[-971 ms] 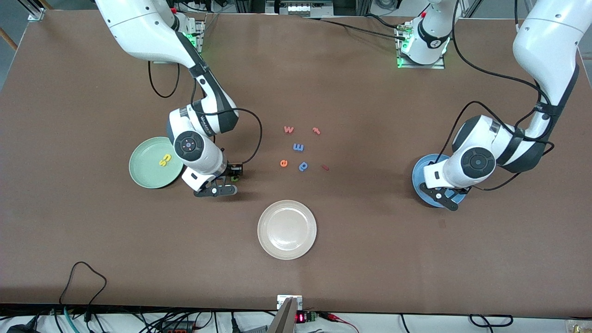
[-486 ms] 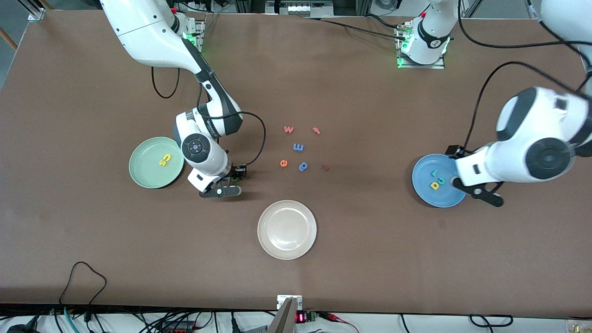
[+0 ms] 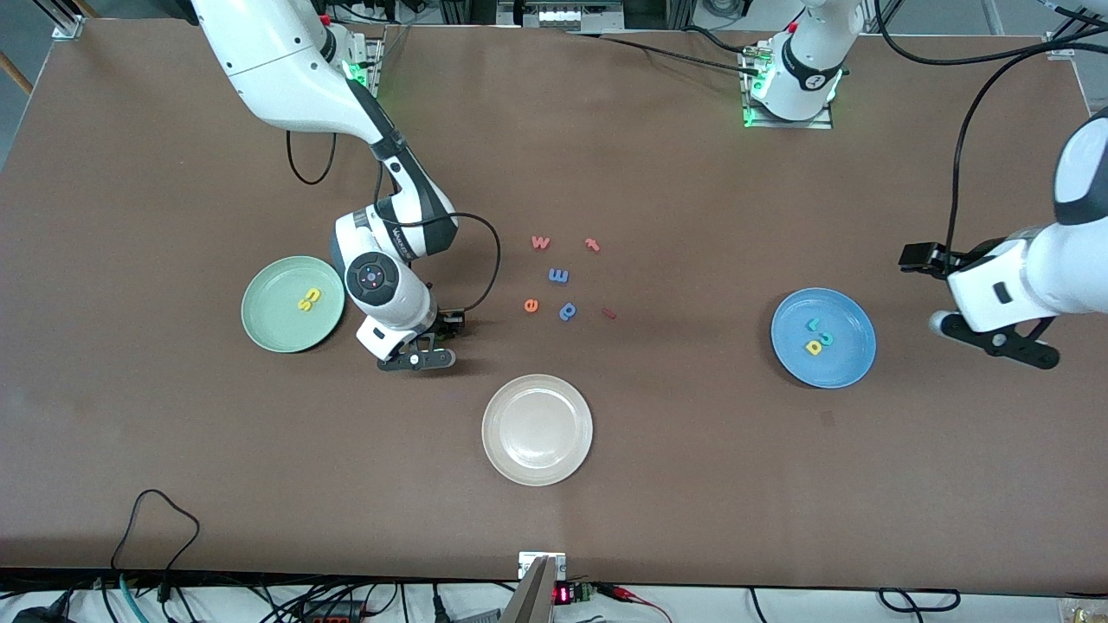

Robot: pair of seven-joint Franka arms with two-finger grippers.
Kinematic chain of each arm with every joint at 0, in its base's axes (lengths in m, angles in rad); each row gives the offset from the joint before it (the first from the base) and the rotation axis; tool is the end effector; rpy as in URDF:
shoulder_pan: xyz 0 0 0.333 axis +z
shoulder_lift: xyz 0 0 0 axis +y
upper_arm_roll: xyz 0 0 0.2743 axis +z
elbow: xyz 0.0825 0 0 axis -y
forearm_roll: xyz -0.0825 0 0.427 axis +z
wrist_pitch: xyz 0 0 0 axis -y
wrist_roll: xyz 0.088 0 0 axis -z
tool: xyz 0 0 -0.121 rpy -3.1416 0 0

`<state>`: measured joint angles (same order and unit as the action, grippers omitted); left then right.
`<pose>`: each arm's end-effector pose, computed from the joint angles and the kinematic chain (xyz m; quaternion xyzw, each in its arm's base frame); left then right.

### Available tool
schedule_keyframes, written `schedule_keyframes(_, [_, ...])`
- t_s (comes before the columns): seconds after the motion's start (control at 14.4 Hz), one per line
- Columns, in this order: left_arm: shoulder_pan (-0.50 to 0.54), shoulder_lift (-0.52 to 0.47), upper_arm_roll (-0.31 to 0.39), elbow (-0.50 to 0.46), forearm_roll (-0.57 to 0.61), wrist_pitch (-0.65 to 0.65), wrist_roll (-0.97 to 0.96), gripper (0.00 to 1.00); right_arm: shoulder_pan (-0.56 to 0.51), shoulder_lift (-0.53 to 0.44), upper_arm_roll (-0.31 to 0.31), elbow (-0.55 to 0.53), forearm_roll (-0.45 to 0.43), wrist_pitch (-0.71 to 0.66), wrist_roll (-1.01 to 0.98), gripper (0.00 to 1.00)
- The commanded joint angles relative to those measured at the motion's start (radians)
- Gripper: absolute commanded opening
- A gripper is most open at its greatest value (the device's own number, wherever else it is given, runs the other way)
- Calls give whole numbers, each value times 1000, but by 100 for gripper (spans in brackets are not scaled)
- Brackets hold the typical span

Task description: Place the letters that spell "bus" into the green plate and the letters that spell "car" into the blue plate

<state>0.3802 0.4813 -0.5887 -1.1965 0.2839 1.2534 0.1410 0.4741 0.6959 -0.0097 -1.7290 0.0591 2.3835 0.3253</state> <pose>0.6595 -0.0250 0.4656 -0.9734 0.1476 0.1748 0.0137 0.5939 0.2988 0.0984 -0.9985 -0.0487 0.0255 0.0075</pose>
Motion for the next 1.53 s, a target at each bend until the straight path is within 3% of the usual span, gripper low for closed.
schedule_keyframes(0.0, [-287, -119, 408, -8, -180, 4, 8, 100, 9, 16, -6, 23, -12, 2, 21, 52])
schedule_keyframes(0.07, [-369, -150, 554, -52, -266, 62, 8, 100, 12, 16, -7, 22, -12, 2, 21, 45])
schedule_keyframes(0.14, [-413, -217, 649, -139, -340, 146, 5, 100, 12, 16, -7, 23, -12, 0, 21, 34])
schedule_keyframes(0.28, [-454, -359, 704, -355, -358, 365, 2, 100, 11, 16, -7, 22, -12, 0, 21, 16])
schedule_keyframes(0.35, [-455, -413, 704, -433, -315, 441, 3, 100, 12, 16, -7, 22, -12, 0, 21, 9])
schedule_keyframes(0.49, [-484, -490, 696, -524, -215, 482, 2, 100, 9, 11, -7, 23, -12, 0, 18, 4])
schedule_keyframes(0.62, [-481, -532, 695, -584, -230, 483, -27, 100, -17, -27, -7, 14, -16, -12, 12, 2])
schedule_keyframes(0.76, [-472, -537, 641, -581, -229, 477, -58, 100, -77, -105, -7, -33, -24, -58, -12, 2])
schedule_keyframes(1.11, [-458, -544, 624, -581, -230, 446, -89, 100, -254, -318, -7, -272, -28, -159, -245, 4])
schedule_keyframes(1.39, [-397, -535, 589, -580, -284, 443, -87, 100, -357, -343, -9, -374, -28, -156, -365, 9])
schedule_keyframes(1.46, [-382, -535, 577, -578, -284, 443, -87, 100, -371, -342, -9, -382, -30, -156, -365, 18])
